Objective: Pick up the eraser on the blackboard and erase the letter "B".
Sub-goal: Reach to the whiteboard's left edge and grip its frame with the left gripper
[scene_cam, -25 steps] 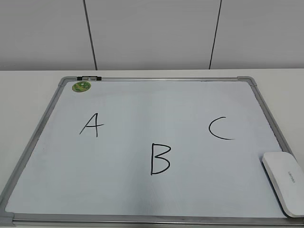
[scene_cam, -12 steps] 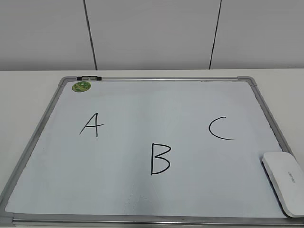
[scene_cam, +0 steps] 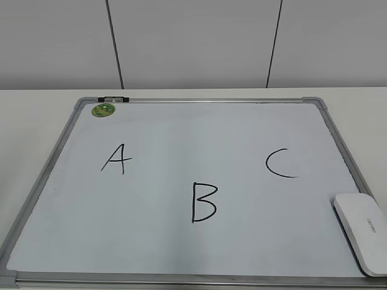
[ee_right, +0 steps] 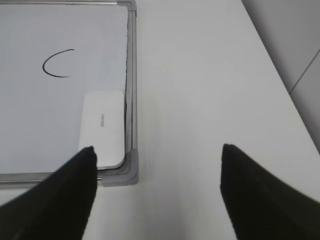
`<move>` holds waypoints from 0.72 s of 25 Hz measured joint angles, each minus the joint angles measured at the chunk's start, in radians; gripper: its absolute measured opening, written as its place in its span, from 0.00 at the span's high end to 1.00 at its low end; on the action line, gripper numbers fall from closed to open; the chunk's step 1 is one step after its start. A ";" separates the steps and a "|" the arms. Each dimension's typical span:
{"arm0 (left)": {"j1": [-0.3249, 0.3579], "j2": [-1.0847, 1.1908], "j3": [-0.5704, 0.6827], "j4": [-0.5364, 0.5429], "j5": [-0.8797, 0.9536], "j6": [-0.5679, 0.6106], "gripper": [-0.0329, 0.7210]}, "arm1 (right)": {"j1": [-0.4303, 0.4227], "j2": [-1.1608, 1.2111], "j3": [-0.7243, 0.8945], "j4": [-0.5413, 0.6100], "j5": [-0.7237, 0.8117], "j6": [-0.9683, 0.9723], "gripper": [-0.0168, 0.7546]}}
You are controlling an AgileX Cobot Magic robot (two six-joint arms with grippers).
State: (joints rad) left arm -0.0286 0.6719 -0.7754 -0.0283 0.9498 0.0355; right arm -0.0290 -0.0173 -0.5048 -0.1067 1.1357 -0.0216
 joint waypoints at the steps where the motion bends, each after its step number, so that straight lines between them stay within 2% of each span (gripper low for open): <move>1: 0.000 0.052 -0.022 0.000 -0.008 0.000 0.14 | 0.000 0.000 0.000 0.000 0.000 0.000 0.21; 11: 0.000 0.516 -0.259 -0.044 -0.044 0.000 0.15 | 0.000 0.000 0.000 0.000 0.000 0.000 0.21; 18: 0.000 0.784 -0.344 -0.050 -0.078 0.035 0.16 | 0.000 0.000 0.000 0.000 0.000 0.000 0.21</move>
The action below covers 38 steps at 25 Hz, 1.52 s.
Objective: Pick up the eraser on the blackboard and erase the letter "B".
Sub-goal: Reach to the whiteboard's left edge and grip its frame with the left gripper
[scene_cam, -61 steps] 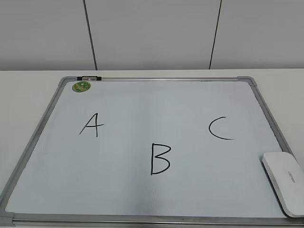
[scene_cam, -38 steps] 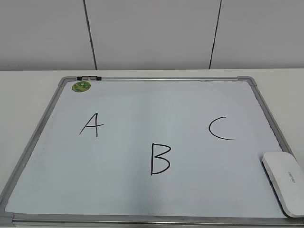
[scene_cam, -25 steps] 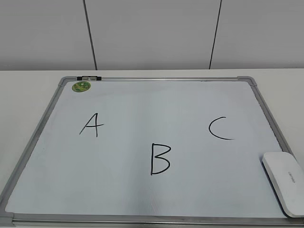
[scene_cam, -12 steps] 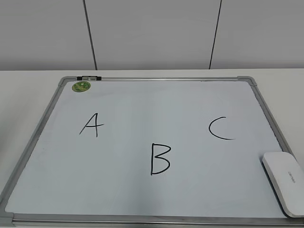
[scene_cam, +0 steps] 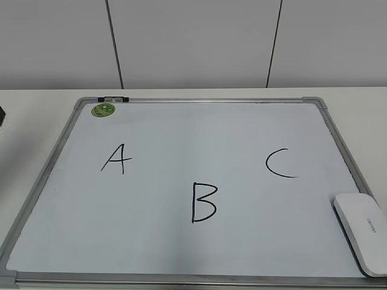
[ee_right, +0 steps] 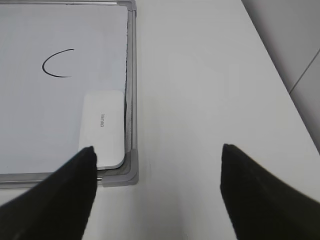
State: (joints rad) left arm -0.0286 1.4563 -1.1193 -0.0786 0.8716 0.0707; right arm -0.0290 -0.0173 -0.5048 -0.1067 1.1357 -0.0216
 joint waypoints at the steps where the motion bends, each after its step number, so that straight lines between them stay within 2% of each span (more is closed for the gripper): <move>1: 0.000 0.030 -0.005 0.000 -0.008 0.002 0.17 | 0.000 0.000 0.000 0.000 0.000 0.000 0.21; 7: 0.000 0.196 -0.005 -0.002 -0.069 0.015 0.18 | 0.000 0.000 0.000 0.000 0.000 0.000 0.21; 12: 0.000 0.352 -0.071 -0.041 -0.095 0.020 0.19 | 0.000 0.000 0.000 0.000 0.000 0.000 0.21; 18: 0.000 0.458 -0.165 -0.055 -0.070 0.025 0.26 | 0.000 0.000 0.000 0.000 0.000 0.000 0.21; 25: 0.000 0.547 -0.263 -0.087 -0.011 0.025 0.39 | 0.000 0.000 0.000 0.000 0.000 0.000 0.21; 34: 0.000 0.597 -0.267 -0.087 -0.009 0.025 0.44 | 0.000 0.000 0.000 0.000 0.002 0.000 0.21; 38: 0.000 0.612 -0.269 -0.087 -0.009 0.025 0.49 | 0.000 0.000 0.000 0.000 0.002 0.000 0.21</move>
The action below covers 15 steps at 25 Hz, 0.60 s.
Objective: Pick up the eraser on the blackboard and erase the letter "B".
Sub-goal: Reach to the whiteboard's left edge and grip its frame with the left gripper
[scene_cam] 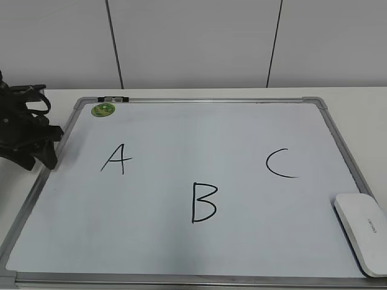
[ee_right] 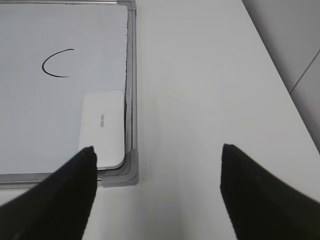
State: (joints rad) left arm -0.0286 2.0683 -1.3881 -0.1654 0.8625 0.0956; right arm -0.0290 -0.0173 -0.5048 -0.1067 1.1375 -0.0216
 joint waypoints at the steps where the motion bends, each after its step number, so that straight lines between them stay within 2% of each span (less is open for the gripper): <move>1: 0.000 0.004 -0.002 0.000 -0.002 0.000 0.50 | 0.000 0.000 0.000 0.000 0.000 0.000 0.21; 9: 0.000 0.004 -0.002 0.000 -0.014 0.000 0.53 | 0.000 0.000 0.000 0.000 0.000 0.000 0.21; 15: 0.004 0.004 -0.002 0.000 -0.016 0.000 0.60 | 0.000 0.000 0.000 0.000 0.000 0.000 0.21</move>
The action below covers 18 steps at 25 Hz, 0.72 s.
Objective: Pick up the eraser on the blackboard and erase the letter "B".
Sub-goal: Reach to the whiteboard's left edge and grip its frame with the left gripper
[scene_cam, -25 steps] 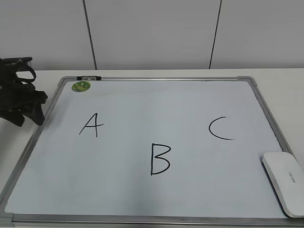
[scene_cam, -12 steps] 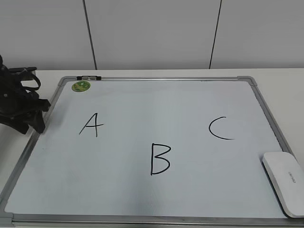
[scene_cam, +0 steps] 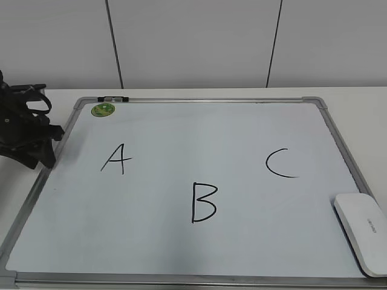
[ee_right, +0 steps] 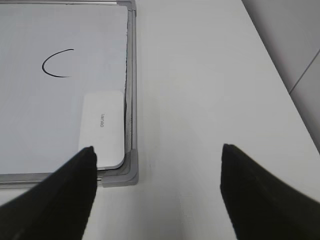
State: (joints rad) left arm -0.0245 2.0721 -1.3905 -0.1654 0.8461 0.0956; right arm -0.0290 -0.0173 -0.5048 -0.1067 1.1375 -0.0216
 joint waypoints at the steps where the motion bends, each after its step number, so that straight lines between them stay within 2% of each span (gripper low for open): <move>1: 0.003 0.000 0.000 0.000 0.000 0.000 0.61 | 0.000 0.000 0.000 0.000 0.000 0.000 0.21; 18: 0.013 0.018 0.000 0.000 0.000 0.002 0.63 | 0.000 0.000 0.000 0.000 0.000 0.000 0.21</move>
State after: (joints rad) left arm -0.0112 2.0897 -1.3905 -0.1654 0.8461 0.0977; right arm -0.0290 -0.0173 -0.5048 -0.1067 1.1375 -0.0216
